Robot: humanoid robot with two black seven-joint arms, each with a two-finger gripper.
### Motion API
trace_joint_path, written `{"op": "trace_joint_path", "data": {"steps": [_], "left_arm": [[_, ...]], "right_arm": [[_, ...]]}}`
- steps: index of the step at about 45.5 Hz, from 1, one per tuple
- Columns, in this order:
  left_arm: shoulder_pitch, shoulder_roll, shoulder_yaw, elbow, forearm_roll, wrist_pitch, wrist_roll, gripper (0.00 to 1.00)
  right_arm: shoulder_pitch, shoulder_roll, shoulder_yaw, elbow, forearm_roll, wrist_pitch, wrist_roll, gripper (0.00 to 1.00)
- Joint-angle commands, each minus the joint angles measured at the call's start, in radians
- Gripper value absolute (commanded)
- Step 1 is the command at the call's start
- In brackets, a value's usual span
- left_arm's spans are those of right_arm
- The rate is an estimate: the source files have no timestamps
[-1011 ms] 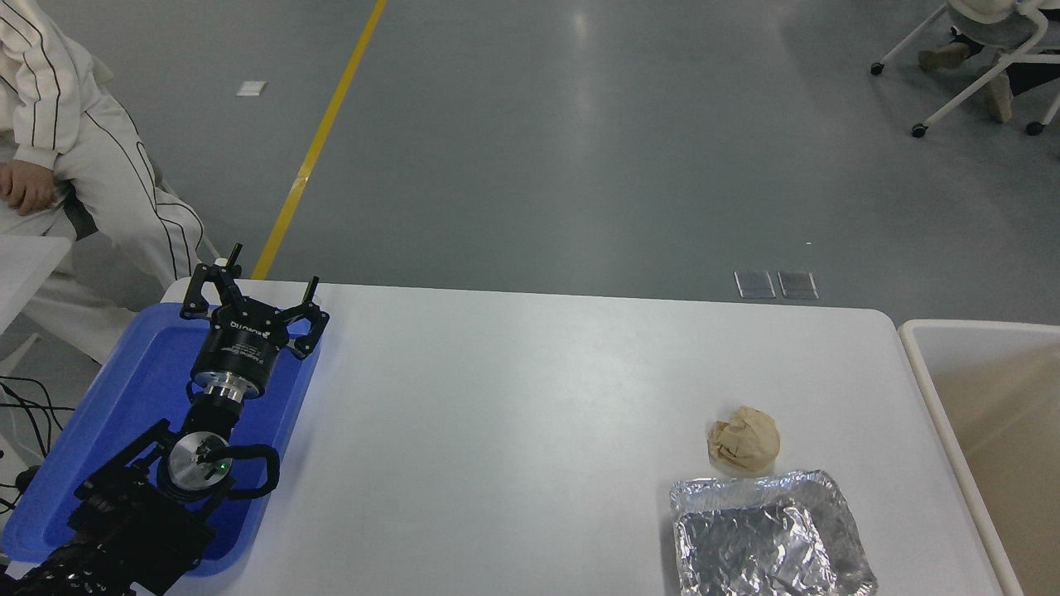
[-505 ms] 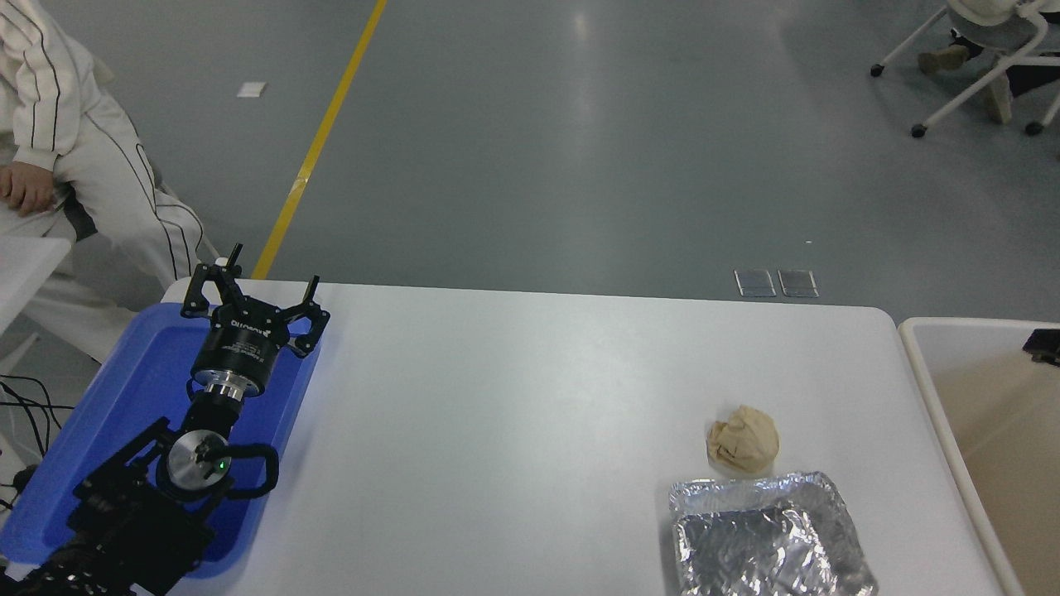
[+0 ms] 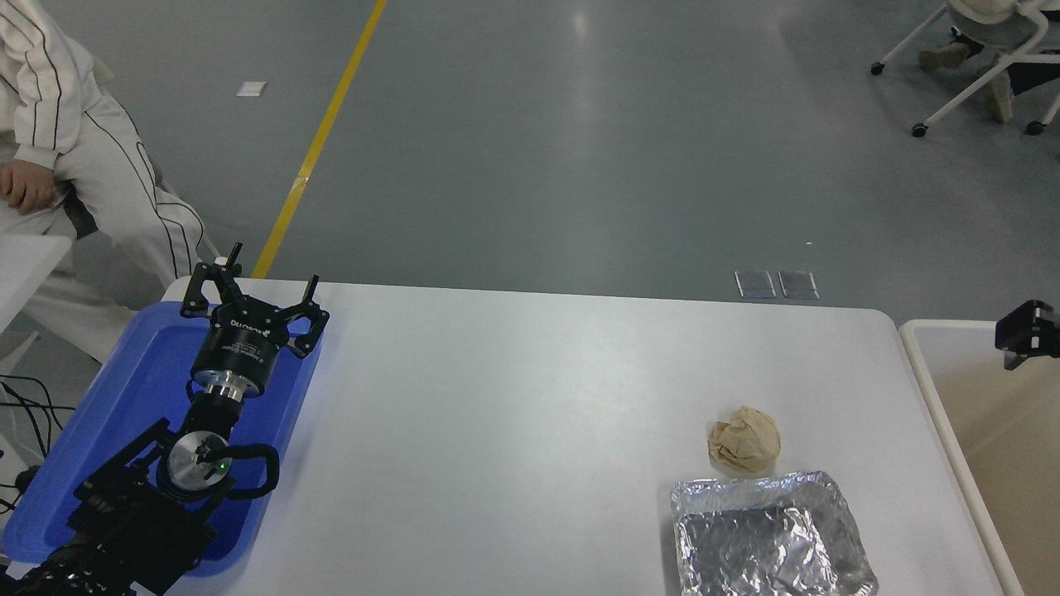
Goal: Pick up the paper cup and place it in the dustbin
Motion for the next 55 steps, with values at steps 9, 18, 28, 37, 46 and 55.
{"op": "trace_joint_path", "data": {"steps": [9, 18, 28, 37, 46, 55], "left_arm": [[0.0, 0.0, 0.0, 0.0, -0.001, 0.0, -0.001, 1.0], [0.001, 0.0, 0.0, 0.002, -0.001, 0.0, -0.001, 1.0], [0.001, 0.0, 0.0, 0.0, -0.001, 0.0, -0.001, 1.0], [0.001, 0.0, 0.0, 0.0, -0.001, 0.0, -0.001, 1.0], [0.0, 0.0, 0.0, 0.002, -0.001, 0.0, -0.001, 1.0], [0.0, 0.0, 0.0, 0.0, -0.001, 0.0, 0.0, 1.0]], "right_arm": [[0.244, 0.094, -0.013, 0.127, -0.051, 0.082, 0.0, 1.0], [0.337, 0.204, 0.002, 0.145, -0.049, 0.082, 0.0, 1.0], [0.342, 0.252, 0.096, 0.185, -0.051, 0.082, 0.0, 1.0], [0.316, 0.283, 0.117, 0.202, -0.038, 0.082, 0.0, 1.0], [0.301, 0.3, 0.103, 0.206, -0.011, 0.082, 0.006, 1.0], [0.314, 0.298, 0.07, 0.217, -0.005, 0.082, 0.005, 1.0]]}}
